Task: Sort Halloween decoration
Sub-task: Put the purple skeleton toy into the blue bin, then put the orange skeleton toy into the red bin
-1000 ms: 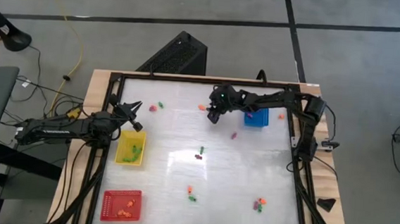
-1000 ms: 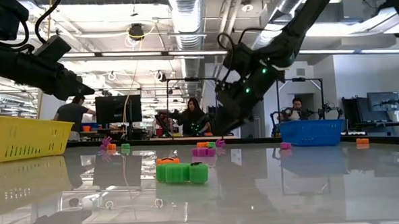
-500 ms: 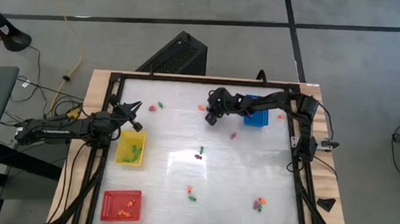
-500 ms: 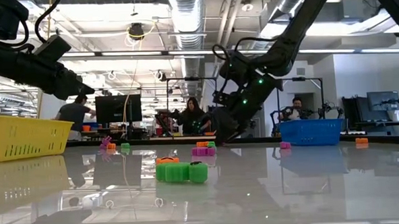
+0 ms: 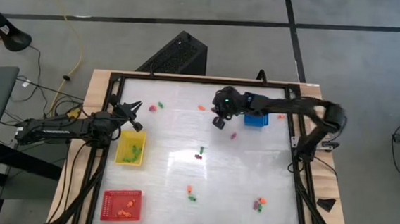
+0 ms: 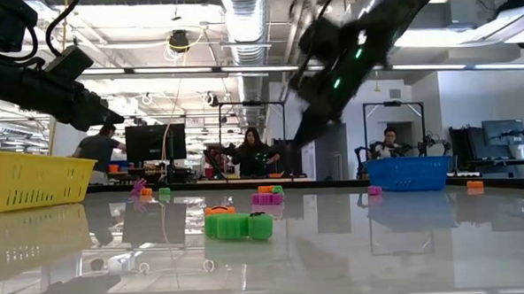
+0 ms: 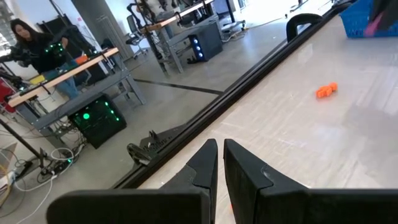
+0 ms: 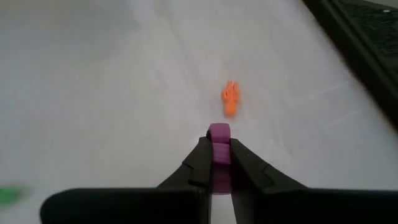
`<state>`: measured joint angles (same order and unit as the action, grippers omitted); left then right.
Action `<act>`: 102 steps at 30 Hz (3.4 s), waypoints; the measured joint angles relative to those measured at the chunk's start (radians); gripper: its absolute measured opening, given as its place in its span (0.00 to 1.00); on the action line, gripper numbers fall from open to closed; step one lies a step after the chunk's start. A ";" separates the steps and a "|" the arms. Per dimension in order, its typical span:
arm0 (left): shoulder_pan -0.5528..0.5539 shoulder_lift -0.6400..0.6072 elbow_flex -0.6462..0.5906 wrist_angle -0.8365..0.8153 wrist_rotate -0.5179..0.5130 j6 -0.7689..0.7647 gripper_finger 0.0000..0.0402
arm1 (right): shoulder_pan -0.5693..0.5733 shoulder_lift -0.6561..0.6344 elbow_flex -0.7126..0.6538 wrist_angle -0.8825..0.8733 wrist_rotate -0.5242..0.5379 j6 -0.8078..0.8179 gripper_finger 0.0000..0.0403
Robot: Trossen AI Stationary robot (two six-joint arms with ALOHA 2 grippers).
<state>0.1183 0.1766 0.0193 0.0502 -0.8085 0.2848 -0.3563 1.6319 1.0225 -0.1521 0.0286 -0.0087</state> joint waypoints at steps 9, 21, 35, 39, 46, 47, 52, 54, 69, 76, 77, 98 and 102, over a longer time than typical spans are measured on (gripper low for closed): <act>0.000 0.000 0.000 0.000 0.000 0.000 0.04 | -0.019 -0.361 0.001 -0.598 0.174 0.064 0.14; 0.000 0.000 0.000 0.000 0.000 0.000 0.04 | -0.195 -0.401 -0.177 -0.557 0.261 0.167 0.35; 0.000 0.000 0.000 0.000 0.000 0.000 0.04 | -0.251 -0.422 -0.182 -0.559 0.227 0.140 0.72; 0.000 0.000 0.000 0.000 0.000 0.000 0.04 | -0.209 -0.477 -0.181 -0.614 0.223 0.159 0.72; 0.000 0.000 0.000 0.000 0.000 0.000 0.04 | -0.139 -0.531 -0.181 -0.779 0.232 0.295 0.72; 0.000 0.000 0.000 0.000 0.000 0.000 0.04 | -0.124 -0.531 -0.181 -0.777 0.232 0.296 0.72; 0.000 0.000 0.000 0.000 0.000 0.000 0.04 | 0.003 -0.531 -0.181 -0.664 0.225 0.297 0.72; 0.000 0.000 0.000 0.000 0.000 0.000 0.04 | 0.073 -0.531 -0.181 -0.579 0.211 0.296 0.72; 0.000 0.000 0.000 0.000 0.000 0.000 0.04 | 0.255 -0.143 -0.246 0.255 0.169 0.190 0.72; 0.000 0.000 0.000 0.000 0.000 0.000 0.04 | 0.488 -0.253 -0.247 -0.186 -0.113 0.403 0.72; 0.000 0.000 0.000 0.000 0.000 0.000 0.04 | 0.547 -0.280 -0.247 -0.226 -0.146 0.445 0.72; 0.000 0.000 0.000 0.000 0.000 0.000 0.04 | 1.170 -0.204 -0.246 -0.496 -0.158 1.119 0.72; 0.000 0.000 0.000 0.000 0.000 0.000 0.04 | 1.176 -0.140 -0.246 -0.476 -0.158 1.101 0.72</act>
<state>0.1184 0.1764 0.0193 0.0502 -0.8082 0.2844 0.8194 1.4917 0.7765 -0.6278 -0.1295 1.0926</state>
